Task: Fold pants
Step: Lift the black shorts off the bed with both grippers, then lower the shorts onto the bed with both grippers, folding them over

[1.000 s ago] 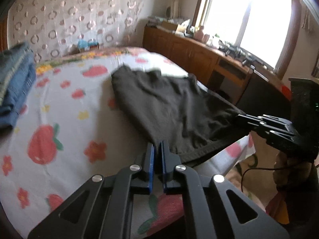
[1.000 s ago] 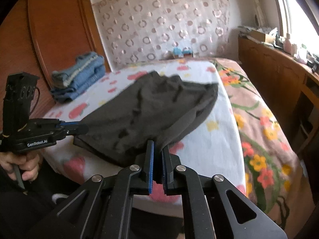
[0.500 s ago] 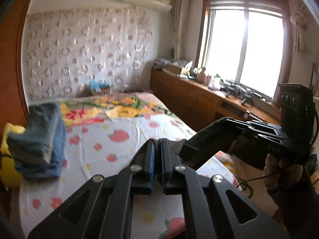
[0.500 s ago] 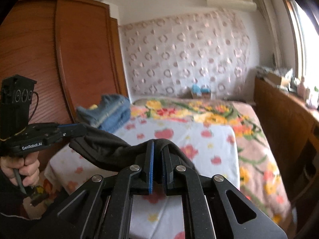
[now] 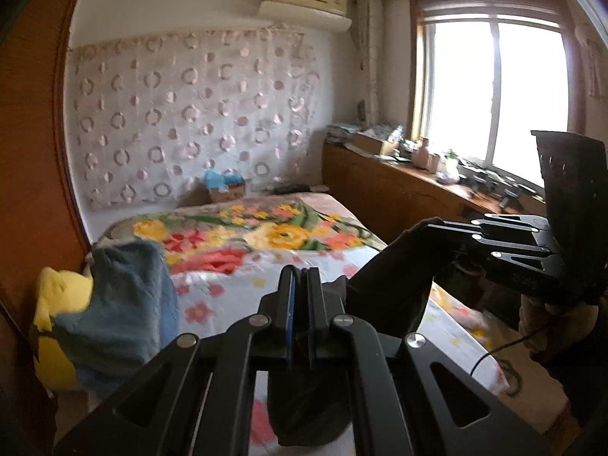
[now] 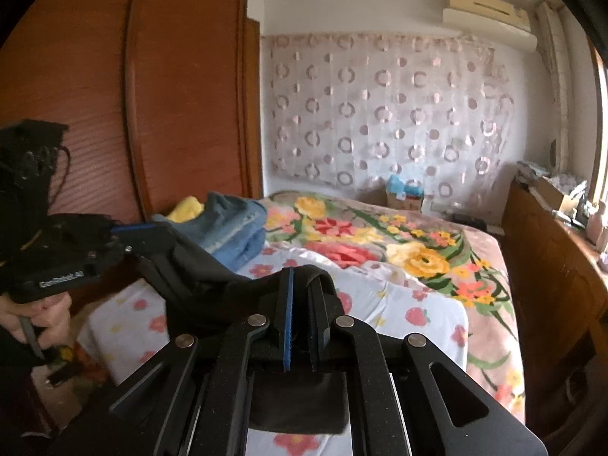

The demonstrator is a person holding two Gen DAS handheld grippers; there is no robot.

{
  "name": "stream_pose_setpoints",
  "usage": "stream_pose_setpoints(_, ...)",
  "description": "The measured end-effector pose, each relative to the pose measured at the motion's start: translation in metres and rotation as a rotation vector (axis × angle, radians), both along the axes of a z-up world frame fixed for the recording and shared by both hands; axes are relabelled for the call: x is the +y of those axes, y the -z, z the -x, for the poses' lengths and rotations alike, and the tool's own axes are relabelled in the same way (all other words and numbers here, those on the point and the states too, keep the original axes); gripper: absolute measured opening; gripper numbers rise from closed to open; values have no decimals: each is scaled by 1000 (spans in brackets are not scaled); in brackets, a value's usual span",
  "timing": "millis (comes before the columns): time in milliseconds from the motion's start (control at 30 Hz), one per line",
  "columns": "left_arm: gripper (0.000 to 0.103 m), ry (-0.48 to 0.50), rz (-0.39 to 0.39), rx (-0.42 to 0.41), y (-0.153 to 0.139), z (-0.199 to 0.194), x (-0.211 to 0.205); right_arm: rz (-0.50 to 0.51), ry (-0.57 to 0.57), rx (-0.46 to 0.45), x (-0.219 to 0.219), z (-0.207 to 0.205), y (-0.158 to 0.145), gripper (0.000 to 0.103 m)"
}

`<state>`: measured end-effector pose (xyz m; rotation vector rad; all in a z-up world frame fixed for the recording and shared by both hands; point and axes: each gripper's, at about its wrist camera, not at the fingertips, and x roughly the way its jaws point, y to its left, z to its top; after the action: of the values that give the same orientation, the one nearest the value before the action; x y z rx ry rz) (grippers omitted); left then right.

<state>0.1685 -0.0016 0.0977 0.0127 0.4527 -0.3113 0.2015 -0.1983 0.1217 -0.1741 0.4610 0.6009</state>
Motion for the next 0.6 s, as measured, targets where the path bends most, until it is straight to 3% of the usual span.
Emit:
stream_pose_setpoints(200, 2, -20, 23, -33, -21, -30, 18, -31, 61, -55, 9, -46, -15, 4)
stream_pose_setpoints(300, 2, -17, 23, 3, -9, -33, 24, -52, 72, -42, 7, -57, -17, 4)
stream_pose_setpoints(600, 2, 23, -12, 136, 63, 8, 15, 35, 59, 128, 11, -34, 65, 4)
